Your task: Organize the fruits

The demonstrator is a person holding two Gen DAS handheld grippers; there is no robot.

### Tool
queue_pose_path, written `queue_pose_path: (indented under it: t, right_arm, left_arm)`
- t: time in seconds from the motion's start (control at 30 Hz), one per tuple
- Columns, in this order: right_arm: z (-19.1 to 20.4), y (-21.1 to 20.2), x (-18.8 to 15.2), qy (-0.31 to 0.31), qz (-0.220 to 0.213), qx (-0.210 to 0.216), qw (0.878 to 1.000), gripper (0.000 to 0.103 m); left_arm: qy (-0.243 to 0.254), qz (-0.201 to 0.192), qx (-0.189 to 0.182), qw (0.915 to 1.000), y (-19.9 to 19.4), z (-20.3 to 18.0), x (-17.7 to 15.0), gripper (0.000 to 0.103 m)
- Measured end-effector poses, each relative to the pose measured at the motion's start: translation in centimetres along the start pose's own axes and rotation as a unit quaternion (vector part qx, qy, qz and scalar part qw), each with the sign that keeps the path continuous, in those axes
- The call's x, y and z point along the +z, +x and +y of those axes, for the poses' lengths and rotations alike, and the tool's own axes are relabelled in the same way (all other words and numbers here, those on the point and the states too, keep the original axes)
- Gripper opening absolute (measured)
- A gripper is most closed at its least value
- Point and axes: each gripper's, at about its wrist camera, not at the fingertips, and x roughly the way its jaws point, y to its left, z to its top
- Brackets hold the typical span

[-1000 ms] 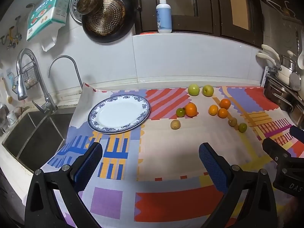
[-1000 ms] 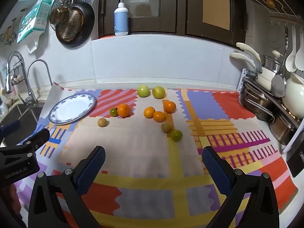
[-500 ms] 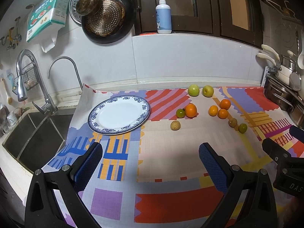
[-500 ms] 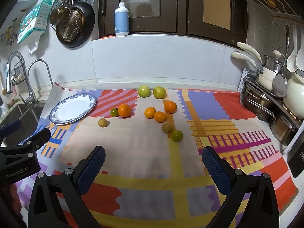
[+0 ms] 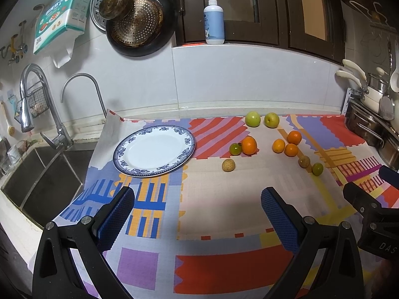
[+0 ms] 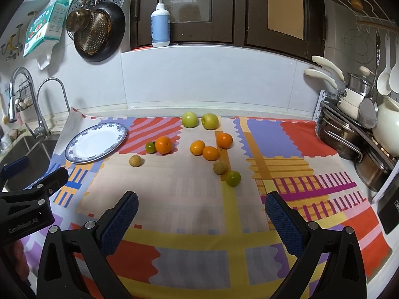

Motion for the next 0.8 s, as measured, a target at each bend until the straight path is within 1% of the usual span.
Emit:
queue_pose_path:
  t: [0.8]
  right_arm:
    - [-0.05, 0.1, 0.0, 0.001, 0.001, 0.001, 1.0, 0.102]
  left_arm:
    - [0.0, 0.001, -0.001, 1.0, 0.3, -0.19, -0.13, 0.103]
